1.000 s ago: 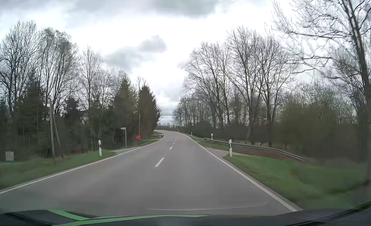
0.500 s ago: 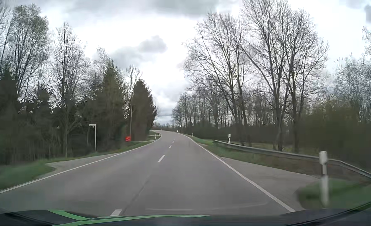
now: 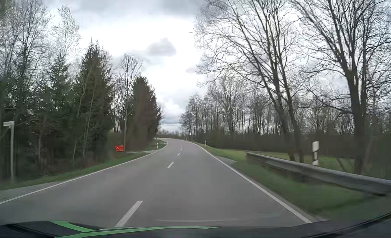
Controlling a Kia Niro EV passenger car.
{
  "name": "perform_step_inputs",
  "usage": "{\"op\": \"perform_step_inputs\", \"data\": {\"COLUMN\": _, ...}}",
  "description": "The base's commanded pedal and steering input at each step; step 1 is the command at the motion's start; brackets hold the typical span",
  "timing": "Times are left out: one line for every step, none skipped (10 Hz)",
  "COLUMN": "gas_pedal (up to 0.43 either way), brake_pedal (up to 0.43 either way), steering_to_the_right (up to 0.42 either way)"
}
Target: Follow the waypoints while adhering to traffic rules and regulations
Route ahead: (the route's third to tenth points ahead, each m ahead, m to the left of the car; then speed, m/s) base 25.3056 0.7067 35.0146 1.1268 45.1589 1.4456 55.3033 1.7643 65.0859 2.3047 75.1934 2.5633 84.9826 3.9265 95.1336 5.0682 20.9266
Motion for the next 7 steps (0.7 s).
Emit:
{"op": "perform_step_inputs", "data": {"gas_pedal": 0.197, "brake_pedal": 0.0, "steering_to_the_right": 0.0}}
{"op": "perform_step_inputs", "data": {"gas_pedal": 0.197, "brake_pedal": 0.0, "steering_to_the_right": 0.0}}
{"op": "perform_step_inputs", "data": {"gas_pedal": 0.197, "brake_pedal": 0.0, "steering_to_the_right": 0.0}}
{"op": "perform_step_inputs", "data": {"gas_pedal": 0.197, "brake_pedal": 0.0, "steering_to_the_right": 0.0}}
{"op": "perform_step_inputs", "data": {"gas_pedal": 0.197, "brake_pedal": 0.0, "steering_to_the_right": 0.0}}
{"op": "perform_step_inputs", "data": {"gas_pedal": 0.197, "brake_pedal": 0.0, "steering_to_the_right": 0.0}}
{"op": "perform_step_inputs", "data": {"gas_pedal": 0.197, "brake_pedal": 0.0, "steering_to_the_right": 0.0}}
